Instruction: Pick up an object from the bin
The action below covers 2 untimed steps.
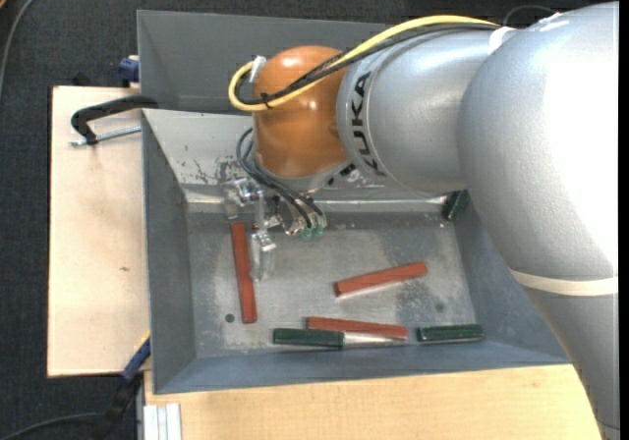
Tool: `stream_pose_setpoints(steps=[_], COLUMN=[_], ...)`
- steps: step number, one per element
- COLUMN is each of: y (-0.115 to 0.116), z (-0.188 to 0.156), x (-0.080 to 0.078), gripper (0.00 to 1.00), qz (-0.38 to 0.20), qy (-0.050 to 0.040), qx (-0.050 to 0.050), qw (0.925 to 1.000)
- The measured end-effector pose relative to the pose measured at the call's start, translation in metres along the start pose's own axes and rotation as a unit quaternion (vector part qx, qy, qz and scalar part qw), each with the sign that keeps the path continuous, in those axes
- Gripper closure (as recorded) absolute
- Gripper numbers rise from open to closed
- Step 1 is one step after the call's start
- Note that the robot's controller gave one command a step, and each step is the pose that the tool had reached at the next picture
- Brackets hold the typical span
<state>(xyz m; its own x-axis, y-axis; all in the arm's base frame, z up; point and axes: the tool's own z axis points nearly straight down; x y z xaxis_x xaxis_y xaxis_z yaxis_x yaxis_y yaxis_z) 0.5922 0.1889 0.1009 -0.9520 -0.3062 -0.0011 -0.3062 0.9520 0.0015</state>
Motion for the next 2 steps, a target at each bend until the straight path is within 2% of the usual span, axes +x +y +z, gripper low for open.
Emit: stream_pose_setpoints(steps=[1, 2], y=[0.0209, 0.0205], z=[0.0297, 0.0299], x=[0.0169, 0.0169], gripper=[0.00, 1.00], qz=[-0.249, -0.248], qy=[0.0000, 0.0000], qx=[0.000, 0.000], qw=[0.9686, 0.9687])
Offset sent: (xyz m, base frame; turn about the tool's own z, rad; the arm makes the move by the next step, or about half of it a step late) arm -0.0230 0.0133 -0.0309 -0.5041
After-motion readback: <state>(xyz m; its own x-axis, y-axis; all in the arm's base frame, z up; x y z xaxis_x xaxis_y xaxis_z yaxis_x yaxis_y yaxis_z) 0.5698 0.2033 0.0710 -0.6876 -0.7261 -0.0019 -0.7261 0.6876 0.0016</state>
